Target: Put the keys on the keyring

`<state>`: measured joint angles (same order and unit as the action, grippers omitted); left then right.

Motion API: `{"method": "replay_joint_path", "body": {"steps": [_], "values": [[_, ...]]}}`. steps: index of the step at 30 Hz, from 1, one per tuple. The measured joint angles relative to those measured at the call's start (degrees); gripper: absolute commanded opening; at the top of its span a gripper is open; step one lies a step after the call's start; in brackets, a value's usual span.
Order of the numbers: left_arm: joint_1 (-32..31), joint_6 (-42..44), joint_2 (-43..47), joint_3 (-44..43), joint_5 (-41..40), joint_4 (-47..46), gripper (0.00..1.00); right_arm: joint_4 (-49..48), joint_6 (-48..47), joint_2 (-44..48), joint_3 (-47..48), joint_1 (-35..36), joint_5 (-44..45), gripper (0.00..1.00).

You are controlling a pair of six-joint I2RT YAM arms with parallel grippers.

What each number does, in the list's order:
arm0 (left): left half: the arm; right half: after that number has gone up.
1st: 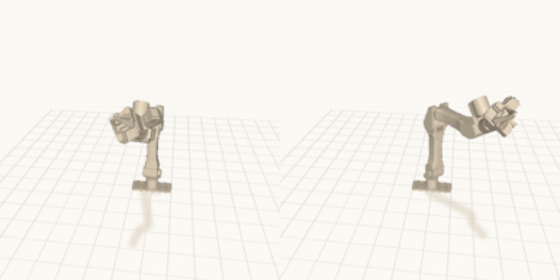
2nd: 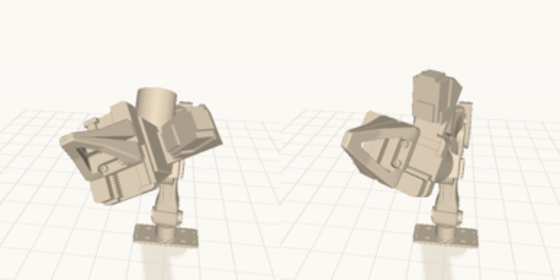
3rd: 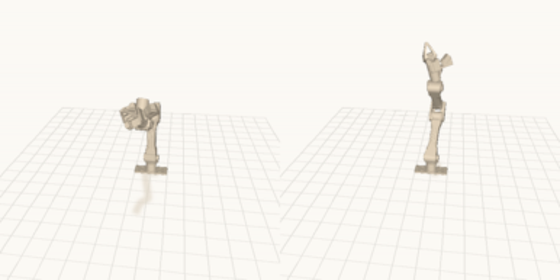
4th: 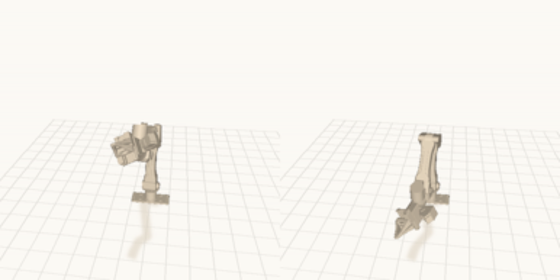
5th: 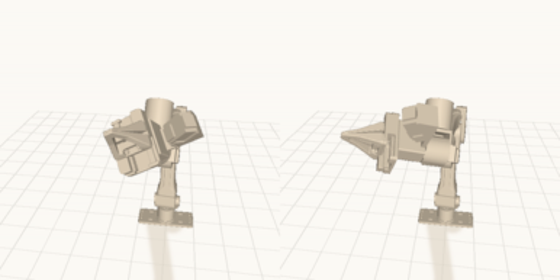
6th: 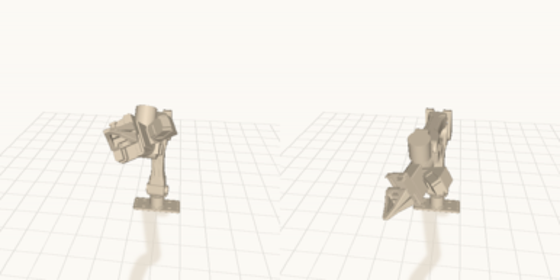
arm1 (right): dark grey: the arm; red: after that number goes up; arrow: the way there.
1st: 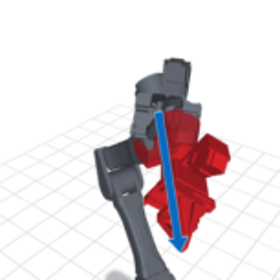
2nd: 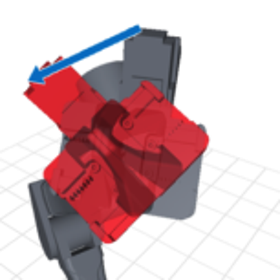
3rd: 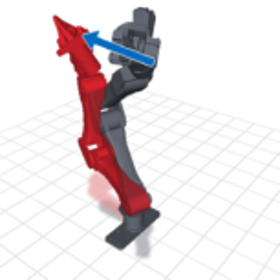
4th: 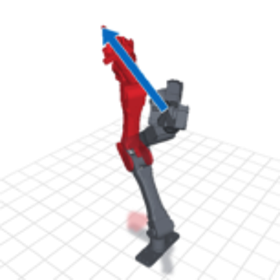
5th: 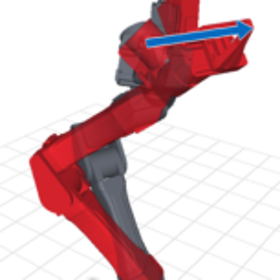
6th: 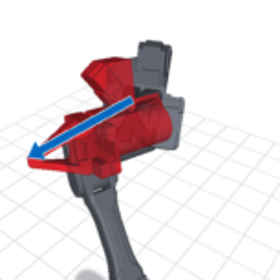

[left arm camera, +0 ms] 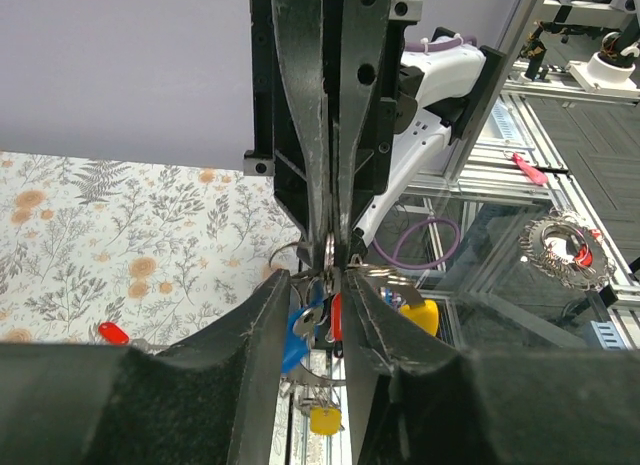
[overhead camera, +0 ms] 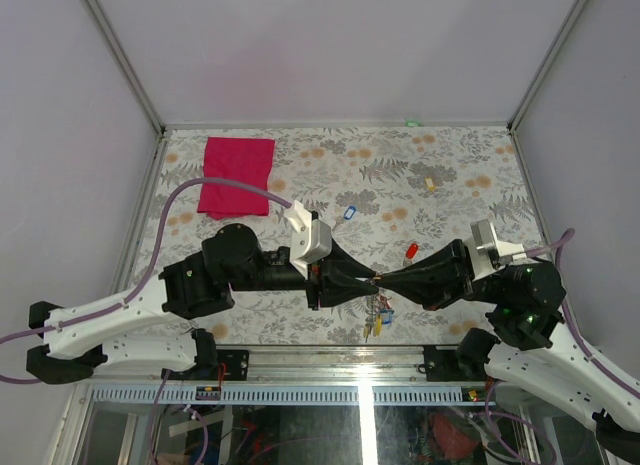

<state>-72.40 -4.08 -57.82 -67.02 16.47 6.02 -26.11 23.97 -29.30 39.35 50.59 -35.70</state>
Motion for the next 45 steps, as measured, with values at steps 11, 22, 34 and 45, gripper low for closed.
{"method": "replay_joint_path", "body": {"steps": [11,22,34,45], "values": [[0.0,0.0,1.2,0.0,-0.1,0.0,0.27,3.0,-1.0,0.8,0.0,0.0,0.2,0.0],[0.0,0.0,0.8,0.0,-0.1,0.0,0.25,3.2,-1.1,1.6,0.0,0.0,0.3,0.0],[0.0,0.0,-0.2,0.0,0.0,0.0,0.06,3.2,-1.1,1.7,0.0,0.0,0.6,0.0],[0.0,-0.1,-0.5,-1.1,0.0,2.9,0.0,7.1,-3.7,2.3,0.6,0.0,1.8,0.24]]}}
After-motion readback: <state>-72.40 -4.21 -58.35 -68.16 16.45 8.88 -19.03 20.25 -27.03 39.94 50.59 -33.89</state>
